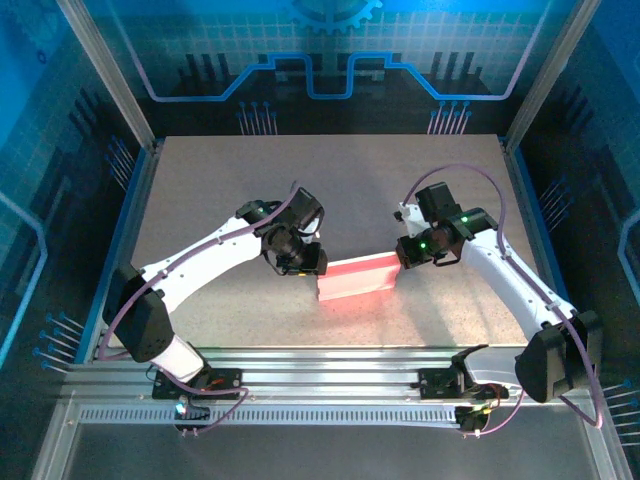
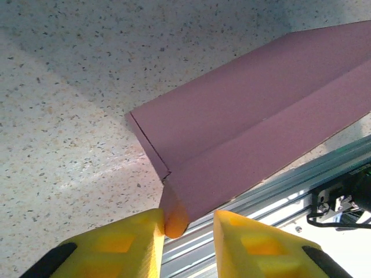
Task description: Fold the paper box
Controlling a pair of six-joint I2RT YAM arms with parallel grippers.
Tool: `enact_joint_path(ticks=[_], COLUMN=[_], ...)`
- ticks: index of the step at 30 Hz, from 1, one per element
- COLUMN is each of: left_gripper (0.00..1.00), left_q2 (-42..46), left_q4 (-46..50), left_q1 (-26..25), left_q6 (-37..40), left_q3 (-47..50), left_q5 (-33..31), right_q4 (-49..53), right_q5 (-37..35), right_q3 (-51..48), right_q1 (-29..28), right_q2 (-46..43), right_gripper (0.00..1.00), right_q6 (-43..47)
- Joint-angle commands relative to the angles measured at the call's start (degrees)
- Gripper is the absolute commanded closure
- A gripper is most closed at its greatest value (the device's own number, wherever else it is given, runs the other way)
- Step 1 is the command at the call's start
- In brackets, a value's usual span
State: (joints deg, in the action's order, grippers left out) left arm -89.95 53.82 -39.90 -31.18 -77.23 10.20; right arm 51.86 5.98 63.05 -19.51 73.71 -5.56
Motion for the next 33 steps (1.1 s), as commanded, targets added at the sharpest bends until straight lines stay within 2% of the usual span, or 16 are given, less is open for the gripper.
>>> enact_joint_path(ticks=[1,16,24,33], left_gripper=[0.72,0.89,0.91,0.94], left_q2=[-0.5,-0.9,-0.7,2.3], left_q4=[2.9,2.1,0.6,-5.9], left_q1=[0.0,-0.1,0.8,2.6], left_q6=[1.6,-0.7,-2.7,-7.7], left_q3=[-2.2,-2.9,-2.6,2.6], left_q5=[-2.7,-0.6,1.5,5.3], right_q4=[1.6,1.8,1.7,1.4], right_q5=[-0.6,-0.6,-0.7,-0.8], right_q3=[-0.8,-1.2,-1.6,-2.0], right_q1=[-0.8,-1.3,-1.5,-1.7], right_q2=[-0.8,-1.1,-1.3,-1.2], right_gripper=[0.95,0.96,0.96,0.96], right_q6=[-0.6,-0.9,-1.0,-1.3])
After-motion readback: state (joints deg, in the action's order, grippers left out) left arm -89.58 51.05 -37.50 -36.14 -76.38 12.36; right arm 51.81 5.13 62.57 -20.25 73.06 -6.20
